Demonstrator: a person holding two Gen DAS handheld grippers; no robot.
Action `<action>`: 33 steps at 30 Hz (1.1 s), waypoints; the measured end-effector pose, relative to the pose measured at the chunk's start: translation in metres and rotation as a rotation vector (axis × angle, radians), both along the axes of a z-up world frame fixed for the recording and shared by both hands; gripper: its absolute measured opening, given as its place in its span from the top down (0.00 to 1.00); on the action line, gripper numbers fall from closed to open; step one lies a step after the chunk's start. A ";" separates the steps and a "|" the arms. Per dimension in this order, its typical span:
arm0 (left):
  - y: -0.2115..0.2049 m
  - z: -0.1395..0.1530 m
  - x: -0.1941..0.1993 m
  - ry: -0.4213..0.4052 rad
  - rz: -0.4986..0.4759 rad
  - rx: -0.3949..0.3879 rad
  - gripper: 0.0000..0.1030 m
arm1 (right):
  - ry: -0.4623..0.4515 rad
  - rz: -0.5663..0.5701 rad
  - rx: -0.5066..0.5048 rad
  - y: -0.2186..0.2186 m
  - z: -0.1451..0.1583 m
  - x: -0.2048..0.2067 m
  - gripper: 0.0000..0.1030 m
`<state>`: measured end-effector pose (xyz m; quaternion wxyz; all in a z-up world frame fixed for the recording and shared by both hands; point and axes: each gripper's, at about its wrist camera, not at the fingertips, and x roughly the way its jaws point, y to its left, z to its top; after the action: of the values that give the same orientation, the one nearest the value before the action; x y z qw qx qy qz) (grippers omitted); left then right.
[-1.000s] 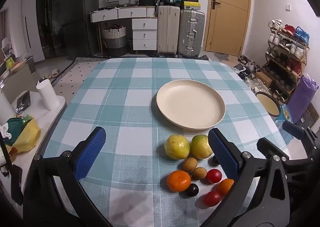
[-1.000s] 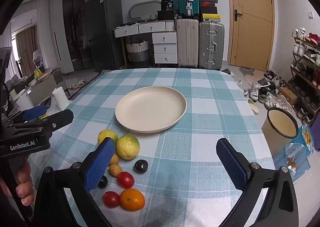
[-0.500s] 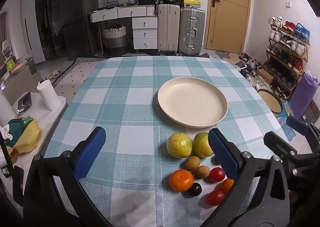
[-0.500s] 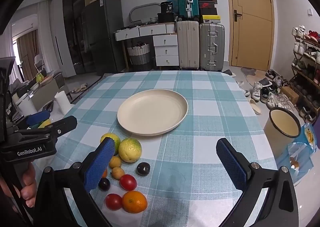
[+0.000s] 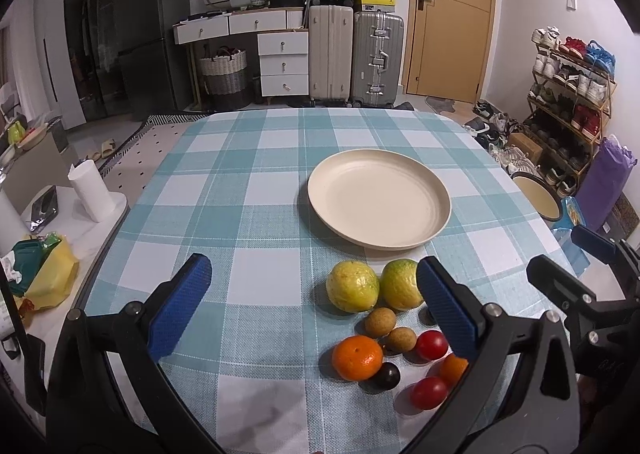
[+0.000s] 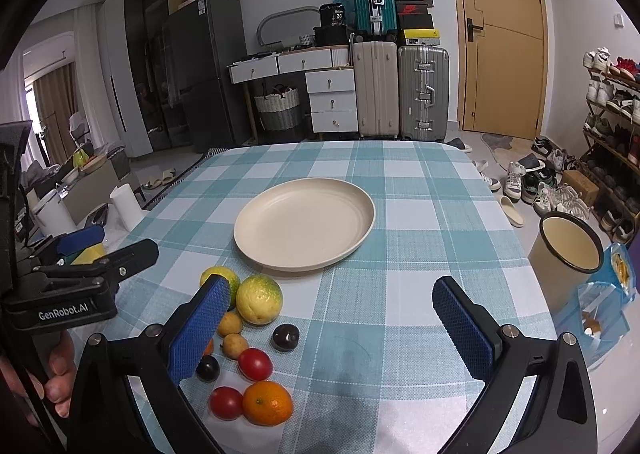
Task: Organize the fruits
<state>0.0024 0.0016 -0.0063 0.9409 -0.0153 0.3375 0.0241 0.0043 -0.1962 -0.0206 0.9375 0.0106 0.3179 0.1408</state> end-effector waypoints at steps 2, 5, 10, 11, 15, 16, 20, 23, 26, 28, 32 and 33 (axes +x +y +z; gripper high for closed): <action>-0.001 0.000 0.000 -0.001 0.003 0.002 0.01 | 0.000 0.001 0.002 0.000 0.000 0.000 0.00; -0.001 -0.001 0.000 0.000 0.002 0.002 0.01 | -0.001 0.002 0.001 0.000 0.000 -0.001 0.00; -0.002 -0.004 0.000 0.006 0.002 -0.002 0.01 | 0.000 0.003 0.002 0.000 -0.001 -0.001 0.00; -0.002 -0.005 0.001 0.009 0.000 -0.005 0.01 | 0.001 0.004 0.002 0.001 -0.002 -0.002 0.00; -0.001 -0.008 0.002 0.017 -0.001 -0.009 0.01 | 0.003 0.008 0.000 0.002 -0.003 -0.002 0.00; 0.000 -0.009 0.002 0.018 0.001 -0.009 0.01 | 0.004 0.008 -0.001 0.002 -0.003 -0.002 0.00; 0.002 -0.011 0.003 0.022 0.008 -0.006 0.01 | 0.009 0.008 0.000 0.003 -0.004 -0.002 0.00; 0.003 -0.013 0.004 0.026 0.007 -0.011 0.01 | 0.014 0.011 -0.001 0.004 -0.005 -0.002 0.00; 0.005 -0.014 0.005 0.028 0.005 -0.018 0.01 | 0.019 0.013 -0.002 0.004 -0.006 0.000 0.00; 0.005 -0.014 0.005 0.030 0.006 -0.015 0.01 | 0.019 0.014 0.000 0.004 -0.007 0.000 0.00; 0.004 -0.015 0.006 0.032 0.003 -0.016 0.01 | 0.020 0.014 -0.002 0.005 -0.007 0.000 0.00; 0.004 -0.016 0.006 0.033 0.003 -0.016 0.01 | 0.020 0.014 -0.001 0.005 -0.007 0.000 0.00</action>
<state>0.0089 0.0056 -0.0223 0.9350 -0.0227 0.3532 0.0230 0.0041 -0.1915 -0.0279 0.9333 0.0092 0.3274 0.1470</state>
